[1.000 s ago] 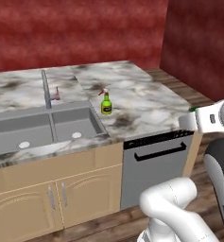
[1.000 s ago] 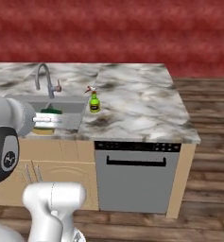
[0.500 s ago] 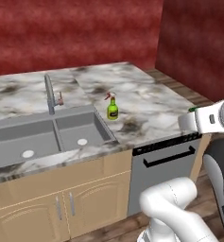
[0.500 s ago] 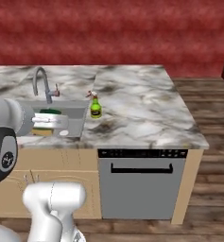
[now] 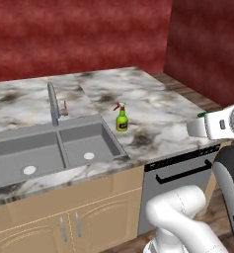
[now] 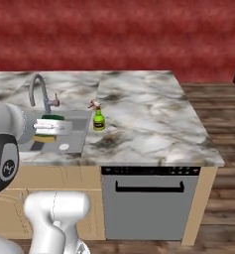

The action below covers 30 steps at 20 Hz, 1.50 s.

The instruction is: Locate and retrieve the spray and sponge from the cabinet. Place them next to the sink.

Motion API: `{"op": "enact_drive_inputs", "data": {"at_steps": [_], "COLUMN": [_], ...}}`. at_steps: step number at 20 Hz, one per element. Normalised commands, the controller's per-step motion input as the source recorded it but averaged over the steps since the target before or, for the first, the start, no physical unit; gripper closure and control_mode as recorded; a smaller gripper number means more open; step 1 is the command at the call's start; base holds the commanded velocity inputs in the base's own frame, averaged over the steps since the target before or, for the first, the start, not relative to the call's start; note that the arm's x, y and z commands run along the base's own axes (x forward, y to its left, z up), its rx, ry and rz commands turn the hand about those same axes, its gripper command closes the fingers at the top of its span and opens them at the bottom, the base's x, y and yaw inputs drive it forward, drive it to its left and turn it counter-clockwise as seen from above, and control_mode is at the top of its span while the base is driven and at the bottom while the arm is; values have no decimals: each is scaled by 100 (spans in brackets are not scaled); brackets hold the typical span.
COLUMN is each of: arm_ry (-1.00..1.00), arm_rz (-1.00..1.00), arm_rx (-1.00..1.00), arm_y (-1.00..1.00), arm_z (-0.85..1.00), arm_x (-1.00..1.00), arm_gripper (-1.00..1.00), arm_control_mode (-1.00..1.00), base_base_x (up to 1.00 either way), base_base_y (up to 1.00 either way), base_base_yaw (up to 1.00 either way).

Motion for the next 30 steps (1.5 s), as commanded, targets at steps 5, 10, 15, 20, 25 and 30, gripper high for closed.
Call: {"op": "enact_drive_inputs", "data": {"at_steps": [5, 10, 15, 20, 25, 30], "arm_ry": [0, 0, 0, 0, 0, 0], "arm_rz": [0, 0, 0, 0, 0, 0], "arm_rx": [0, 0, 0, 0, 0, 0], "arm_y": [0, 0, 0, 0, 0, 0], "arm_z": [0, 0, 0, 0, 0, 0], "arm_x": [0, 0, 0, 0, 0, 0], "arm_gripper": [100, 100, 100, 100, 100, 100], "arm_control_mode": [100, 100, 100, 100, 100, 100], "base_base_x": [71, 69, 28, 4, 0, 0], "base_base_y": [11, 0, 0, 0, 0, 0], "base_base_yaw": [0, 0, 0, 0, 0, 0]}}
